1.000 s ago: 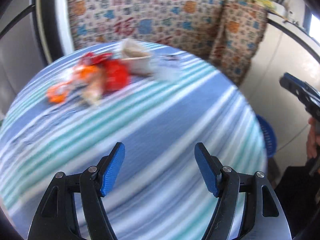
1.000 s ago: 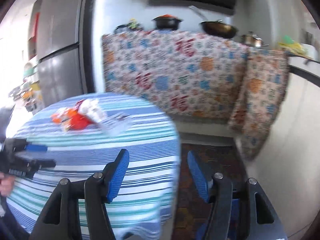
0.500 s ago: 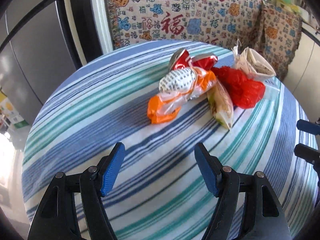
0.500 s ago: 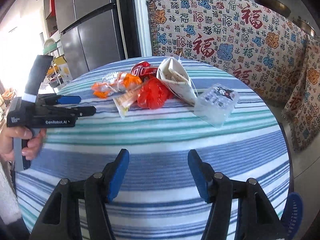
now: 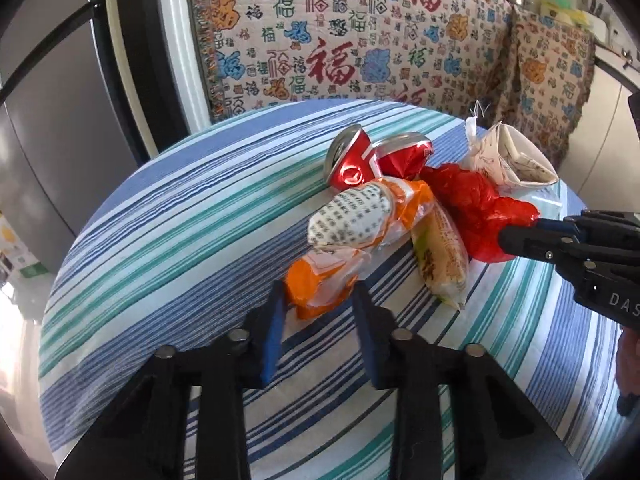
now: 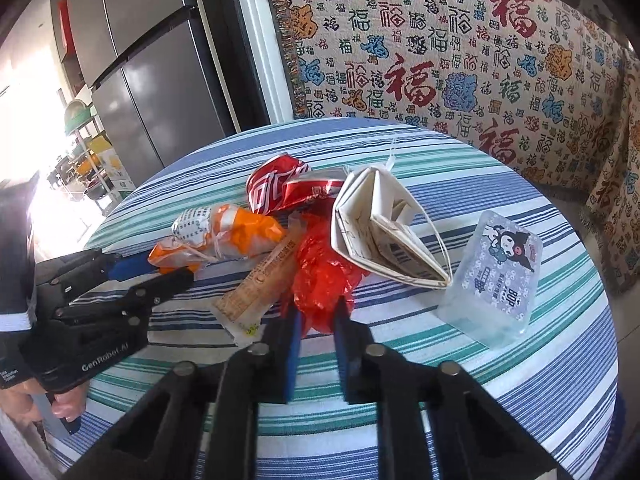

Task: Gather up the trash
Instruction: 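Grasp the orange-and-white wrapped bag with the left tool while the right tool grasps the red plastic bag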

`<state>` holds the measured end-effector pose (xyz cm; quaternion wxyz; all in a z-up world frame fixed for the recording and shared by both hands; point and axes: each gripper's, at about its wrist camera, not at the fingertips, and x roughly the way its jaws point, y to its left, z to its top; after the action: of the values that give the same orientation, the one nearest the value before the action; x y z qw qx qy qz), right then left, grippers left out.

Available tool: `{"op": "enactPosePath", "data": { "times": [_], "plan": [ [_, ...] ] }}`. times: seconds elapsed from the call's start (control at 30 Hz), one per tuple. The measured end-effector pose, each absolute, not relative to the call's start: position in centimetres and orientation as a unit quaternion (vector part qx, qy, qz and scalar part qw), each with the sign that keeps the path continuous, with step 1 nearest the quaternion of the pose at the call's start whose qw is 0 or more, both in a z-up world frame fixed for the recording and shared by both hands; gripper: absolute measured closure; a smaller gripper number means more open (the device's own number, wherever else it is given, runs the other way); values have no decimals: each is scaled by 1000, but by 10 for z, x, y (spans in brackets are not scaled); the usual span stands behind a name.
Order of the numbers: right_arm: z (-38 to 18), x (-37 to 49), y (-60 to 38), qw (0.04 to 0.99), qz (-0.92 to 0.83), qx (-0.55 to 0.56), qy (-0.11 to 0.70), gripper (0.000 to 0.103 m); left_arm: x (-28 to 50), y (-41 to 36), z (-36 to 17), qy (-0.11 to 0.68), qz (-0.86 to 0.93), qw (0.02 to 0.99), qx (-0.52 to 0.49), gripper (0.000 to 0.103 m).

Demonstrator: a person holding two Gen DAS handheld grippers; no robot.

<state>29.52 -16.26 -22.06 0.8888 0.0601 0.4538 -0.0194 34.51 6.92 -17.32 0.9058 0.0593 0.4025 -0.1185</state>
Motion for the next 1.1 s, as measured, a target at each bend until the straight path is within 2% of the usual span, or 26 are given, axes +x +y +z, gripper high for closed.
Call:
{"op": "enactPosePath", "data": {
  "times": [0.13,0.47,0.57,0.6,0.63,0.67,0.7,0.73,0.77,0.87,1.1],
  "plan": [
    [-211,275,-160,888,-9,40,458,95,338,78,-169,402,-121,907,43,79],
    [-195,181,-183,879,21,-12,476,95,269,101,-163,446,-95,890,14,79],
    [-194,156,-194,877,18,-22,480,95,246,100,-162,460,-103,882,9,77],
    [-193,151,-197,878,15,-25,478,92,239,98,-163,465,-111,878,8,74],
    [-191,147,-200,879,10,-28,476,90,233,97,-164,469,-121,875,9,66],
    [-189,145,-203,880,6,-27,475,73,230,95,-164,472,-133,871,9,59],
    [-187,144,-206,881,7,-21,473,59,228,93,-163,472,-141,870,10,43],
    [-184,144,-208,885,5,-16,466,38,225,89,-162,469,-147,870,16,30],
    [-181,142,-209,890,1,-15,457,35,225,87,-160,465,-155,871,23,27],
    [-175,148,-210,891,6,-14,454,35,226,81,-158,456,-187,869,45,19],
    [-181,170,-208,883,13,-8,469,35,243,62,-166,448,-210,864,92,18]
  ]
}}
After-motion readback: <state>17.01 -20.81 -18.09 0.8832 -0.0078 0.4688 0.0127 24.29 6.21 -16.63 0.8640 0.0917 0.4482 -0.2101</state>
